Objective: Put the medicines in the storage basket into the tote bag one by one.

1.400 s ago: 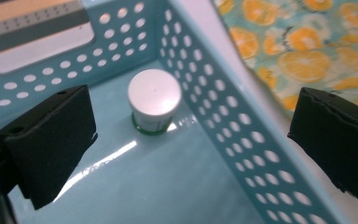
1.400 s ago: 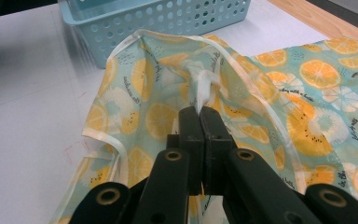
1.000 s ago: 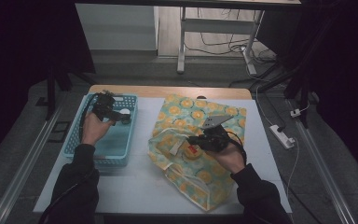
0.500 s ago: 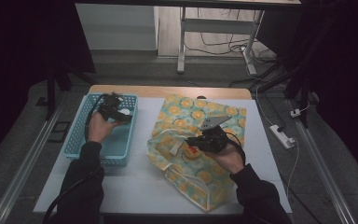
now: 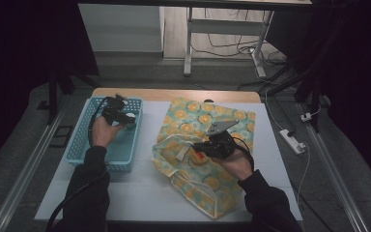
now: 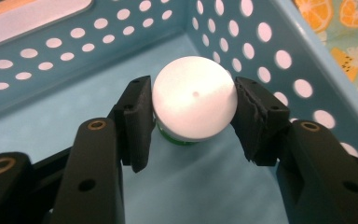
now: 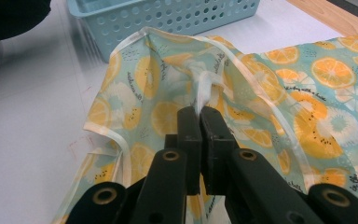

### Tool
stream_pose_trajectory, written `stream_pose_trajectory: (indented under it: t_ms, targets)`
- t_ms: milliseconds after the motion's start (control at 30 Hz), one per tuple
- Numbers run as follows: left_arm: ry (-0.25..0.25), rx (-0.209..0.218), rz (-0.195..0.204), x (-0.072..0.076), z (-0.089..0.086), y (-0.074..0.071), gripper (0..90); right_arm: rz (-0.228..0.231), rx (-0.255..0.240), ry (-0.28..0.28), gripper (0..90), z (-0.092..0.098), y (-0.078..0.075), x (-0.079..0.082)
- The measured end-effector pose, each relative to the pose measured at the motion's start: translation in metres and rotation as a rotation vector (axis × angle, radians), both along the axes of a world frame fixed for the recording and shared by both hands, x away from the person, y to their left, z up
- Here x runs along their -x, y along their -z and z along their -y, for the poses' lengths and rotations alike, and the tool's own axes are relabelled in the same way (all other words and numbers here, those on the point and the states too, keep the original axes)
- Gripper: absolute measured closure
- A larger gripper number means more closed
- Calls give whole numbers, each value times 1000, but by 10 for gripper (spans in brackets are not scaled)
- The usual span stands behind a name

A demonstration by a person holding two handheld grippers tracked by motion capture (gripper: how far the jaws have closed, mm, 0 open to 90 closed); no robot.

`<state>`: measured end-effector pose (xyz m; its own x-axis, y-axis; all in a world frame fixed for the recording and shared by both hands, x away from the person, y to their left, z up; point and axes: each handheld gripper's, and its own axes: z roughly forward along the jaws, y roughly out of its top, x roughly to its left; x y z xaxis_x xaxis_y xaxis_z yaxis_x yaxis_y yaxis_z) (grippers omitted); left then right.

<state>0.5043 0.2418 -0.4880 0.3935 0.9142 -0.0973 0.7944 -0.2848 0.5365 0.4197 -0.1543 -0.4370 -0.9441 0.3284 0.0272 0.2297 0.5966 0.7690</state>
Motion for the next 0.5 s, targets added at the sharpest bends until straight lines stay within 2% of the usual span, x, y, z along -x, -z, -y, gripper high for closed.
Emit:
stream_pose_trajectory:
  t_ms: [33, 267, 400, 500]
  targets:
    - [1, 16, 4, 1, 0, -1, 497, 0, -1, 1, 881, 0, 0, 0]
    - [6, 44, 36, 12, -2, -13, 498, 3, -6, 10, 886, 0, 0, 0]
    - [15, 77, 63, 23, -4, -23, 498, 0, -7, 14, 891, 0, 0, -1]
    - [23, 83, 78, 31, -4, -27, 498, -3, -5, 14, 894, 0, 1, -1]
